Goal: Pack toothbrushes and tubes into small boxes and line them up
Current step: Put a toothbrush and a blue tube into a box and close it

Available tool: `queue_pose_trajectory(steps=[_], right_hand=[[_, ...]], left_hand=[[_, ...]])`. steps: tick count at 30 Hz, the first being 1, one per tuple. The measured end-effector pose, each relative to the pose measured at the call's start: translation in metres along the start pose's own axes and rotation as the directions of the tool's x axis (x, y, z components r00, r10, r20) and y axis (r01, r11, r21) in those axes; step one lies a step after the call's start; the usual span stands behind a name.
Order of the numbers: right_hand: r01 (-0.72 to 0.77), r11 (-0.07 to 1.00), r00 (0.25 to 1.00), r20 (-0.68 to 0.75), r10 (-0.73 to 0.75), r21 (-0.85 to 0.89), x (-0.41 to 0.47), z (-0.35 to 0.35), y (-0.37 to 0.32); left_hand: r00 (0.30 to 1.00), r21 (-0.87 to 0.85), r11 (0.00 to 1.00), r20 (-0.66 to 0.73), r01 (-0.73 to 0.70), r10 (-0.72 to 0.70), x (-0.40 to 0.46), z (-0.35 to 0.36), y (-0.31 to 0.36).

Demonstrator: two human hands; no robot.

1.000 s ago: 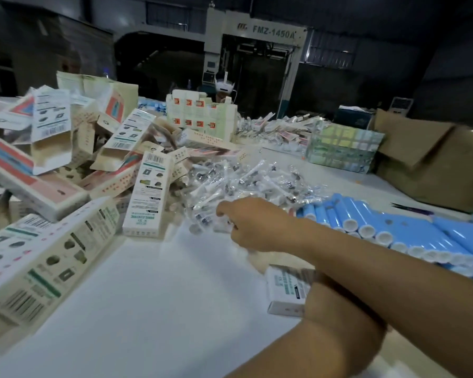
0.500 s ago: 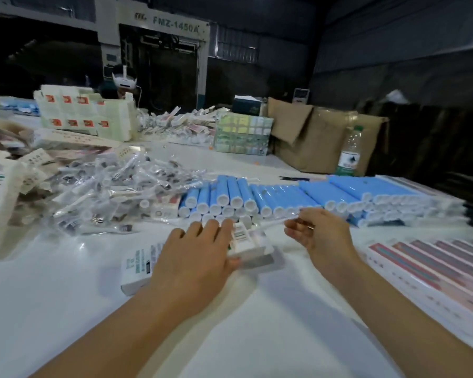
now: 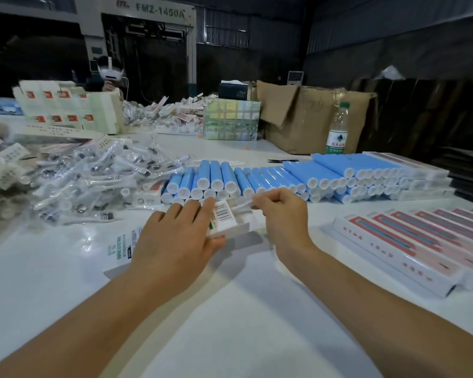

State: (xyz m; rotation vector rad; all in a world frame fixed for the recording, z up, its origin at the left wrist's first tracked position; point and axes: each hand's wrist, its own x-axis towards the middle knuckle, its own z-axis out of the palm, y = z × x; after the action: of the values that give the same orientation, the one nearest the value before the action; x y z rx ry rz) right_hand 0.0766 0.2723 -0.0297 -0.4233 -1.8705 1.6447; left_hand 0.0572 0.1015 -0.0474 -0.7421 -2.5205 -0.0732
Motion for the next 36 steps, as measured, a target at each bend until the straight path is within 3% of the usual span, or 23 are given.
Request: queue_pose_trajectory(steps=[3, 6, 8, 11, 14, 19, 25, 32, 36], right_hand=[[0.094, 0.993, 0.988, 0.13, -0.084, -0.075, -0.013, 0.009, 0.003], [0.113, 0.985, 0.957, 0.282, -0.072, -0.128, -0.02, 0.015, 0.003], [0.159, 0.981, 0.954, 0.274, -0.122, -0.114, -0.017, 0.011, 0.003], [0.293, 0.942, 0.952, 0.137, -0.272, -0.166, -0.018, 0.001, -0.003], [0.314, 0.933, 0.942, 0.181, -0.284, -0.174, -0.022, 0.0, -0.003], [0.215, 0.968, 0.927, 0.338, -0.162, -0.127, -0.031, 0.008, -0.003], [0.02, 0.998, 0.941, 0.34, 0.002, -0.062, -0.029, 0.012, 0.002], [-0.015, 0.985, 0.936, 0.345, 0.075, -0.172, -0.027, 0.014, 0.002], [0.016, 0.987, 0.947, 0.319, 0.037, -0.162, -0.032, 0.014, 0.002]], left_hand=[[1.0, -0.004, 1.0, -0.018, -0.019, 0.019, 0.0, 0.0, 0.006], [1.0, 0.003, 1.0, -0.022, -0.02, 0.02, 0.0, 0.0, 0.006], [1.0, 0.014, 1.0, -0.024, -0.008, 0.008, 0.0, 0.0, 0.003], [0.999, 0.028, 0.999, -0.035, 0.03, -0.029, 0.002, 0.003, -0.005], [0.996, 0.043, 0.996, -0.039, 0.084, -0.082, 0.003, 0.005, -0.009], [0.997, 0.092, 0.993, -0.03, 0.078, -0.076, 0.003, 0.008, -0.006], [0.999, 0.128, 0.991, -0.043, 0.032, -0.026, 0.001, 0.01, 0.001], [0.999, 0.137, 0.99, -0.025, -0.04, 0.044, -0.003, 0.01, 0.007], [0.998, 0.141, 0.989, -0.043, -0.045, 0.051, -0.005, 0.01, 0.011]])
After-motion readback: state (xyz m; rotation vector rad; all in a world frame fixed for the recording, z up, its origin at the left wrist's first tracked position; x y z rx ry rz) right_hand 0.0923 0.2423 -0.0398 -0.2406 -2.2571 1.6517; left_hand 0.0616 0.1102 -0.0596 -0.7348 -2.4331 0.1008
